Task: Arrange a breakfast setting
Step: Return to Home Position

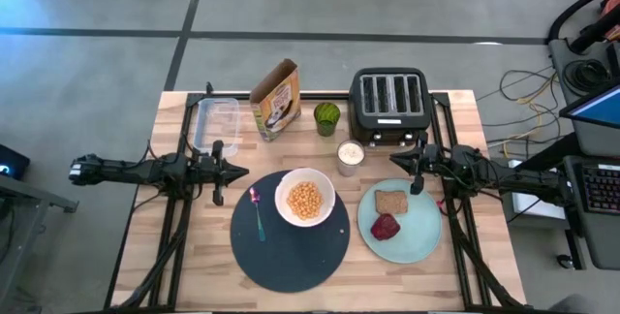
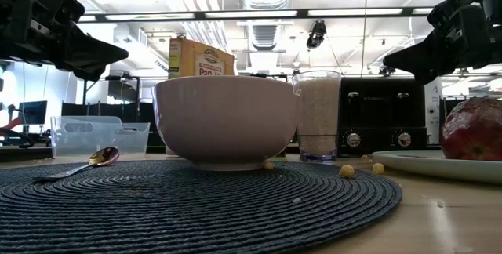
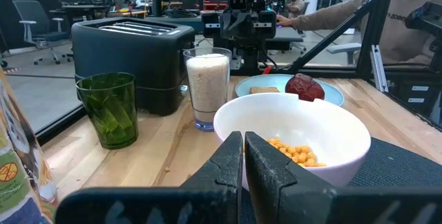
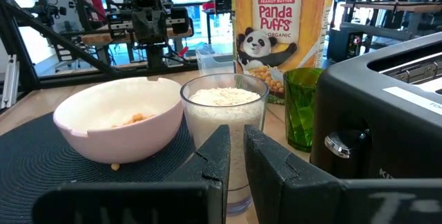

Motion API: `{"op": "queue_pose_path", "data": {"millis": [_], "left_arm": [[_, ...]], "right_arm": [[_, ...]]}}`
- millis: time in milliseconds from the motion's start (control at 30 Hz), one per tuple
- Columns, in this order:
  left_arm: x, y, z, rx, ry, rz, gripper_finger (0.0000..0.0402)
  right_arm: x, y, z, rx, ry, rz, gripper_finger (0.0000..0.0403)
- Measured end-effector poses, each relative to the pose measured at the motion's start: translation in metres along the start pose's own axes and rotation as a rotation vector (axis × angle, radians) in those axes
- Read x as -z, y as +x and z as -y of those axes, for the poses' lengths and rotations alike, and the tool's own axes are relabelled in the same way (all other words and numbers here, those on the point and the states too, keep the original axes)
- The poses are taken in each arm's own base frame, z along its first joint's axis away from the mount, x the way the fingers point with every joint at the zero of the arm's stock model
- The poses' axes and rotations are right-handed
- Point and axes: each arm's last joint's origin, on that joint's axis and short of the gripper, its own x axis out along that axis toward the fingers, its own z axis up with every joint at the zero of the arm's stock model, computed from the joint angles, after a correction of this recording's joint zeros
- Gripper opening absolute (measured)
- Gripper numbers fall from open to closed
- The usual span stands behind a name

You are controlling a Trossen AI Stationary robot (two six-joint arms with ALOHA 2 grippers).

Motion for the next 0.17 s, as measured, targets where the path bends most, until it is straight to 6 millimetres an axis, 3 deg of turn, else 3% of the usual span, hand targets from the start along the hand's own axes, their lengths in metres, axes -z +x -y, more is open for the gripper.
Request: {"op": "queue_pose_path", "data": {"millis": [167], "left_arm": [[0.0000,0.0000,0.0000,0.000,0.000,0.000,0.0000]], "right_arm": [[0.0000,0.0000,0.0000,0.000,0.000,0.000,0.0034]]}}
